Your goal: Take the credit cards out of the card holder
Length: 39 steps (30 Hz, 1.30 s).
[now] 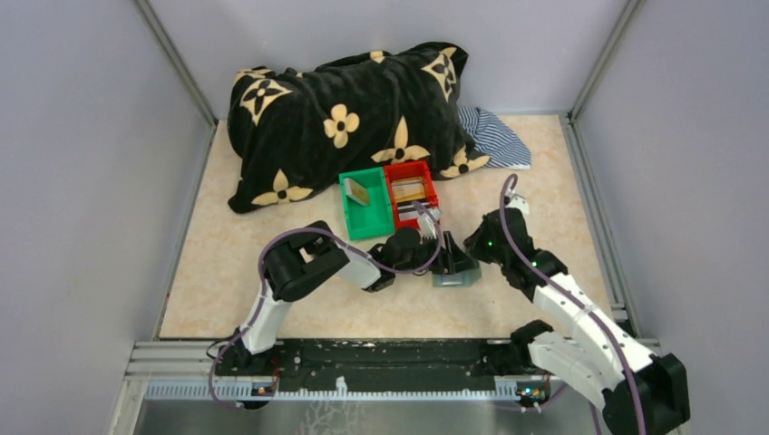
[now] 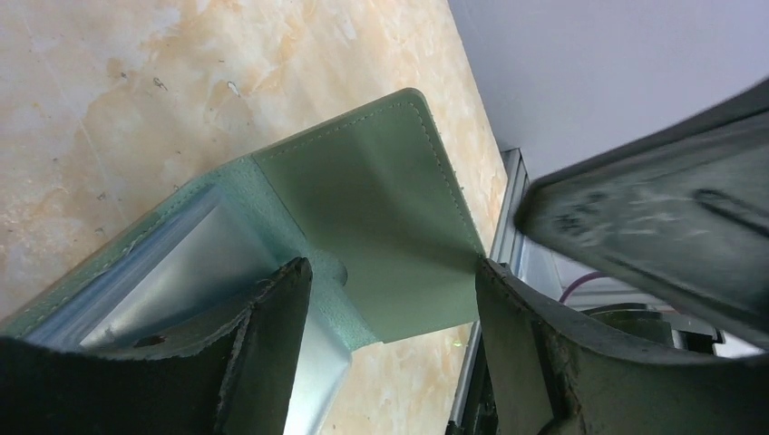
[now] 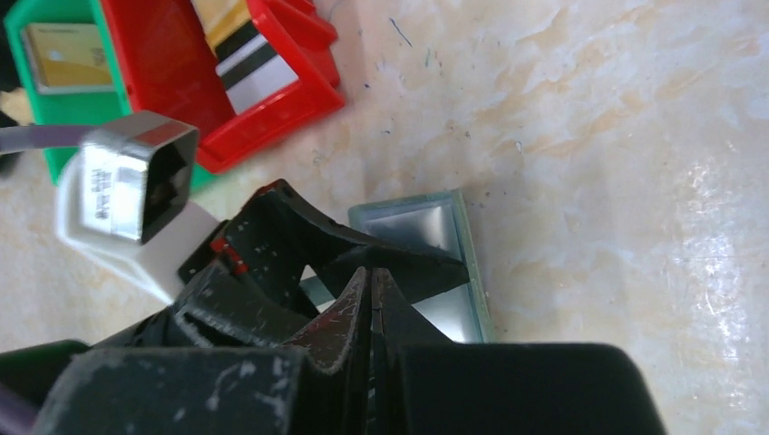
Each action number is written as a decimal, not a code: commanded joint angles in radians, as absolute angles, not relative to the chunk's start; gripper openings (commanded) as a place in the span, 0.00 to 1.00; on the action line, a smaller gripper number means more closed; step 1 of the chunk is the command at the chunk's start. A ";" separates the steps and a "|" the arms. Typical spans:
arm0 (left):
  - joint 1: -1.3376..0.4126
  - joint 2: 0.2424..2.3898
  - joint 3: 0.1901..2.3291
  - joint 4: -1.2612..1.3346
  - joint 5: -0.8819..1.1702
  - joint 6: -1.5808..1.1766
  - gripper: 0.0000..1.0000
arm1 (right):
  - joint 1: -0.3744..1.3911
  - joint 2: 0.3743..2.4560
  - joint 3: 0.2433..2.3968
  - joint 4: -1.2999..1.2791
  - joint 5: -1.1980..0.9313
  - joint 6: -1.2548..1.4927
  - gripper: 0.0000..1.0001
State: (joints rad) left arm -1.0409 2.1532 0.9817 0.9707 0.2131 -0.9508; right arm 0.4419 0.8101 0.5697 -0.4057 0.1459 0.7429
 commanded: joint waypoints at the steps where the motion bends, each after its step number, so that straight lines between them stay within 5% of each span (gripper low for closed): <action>1: -1.046 2.162 0.936 0.882 0.204 -0.916 0.73 | 0.430 0.898 0.569 -0.318 0.105 0.719 0.00; 39: -0.936 1.958 0.636 1.002 0.161 -0.902 0.72 | 0.276 1.175 0.274 0.023 -0.110 0.739 0.00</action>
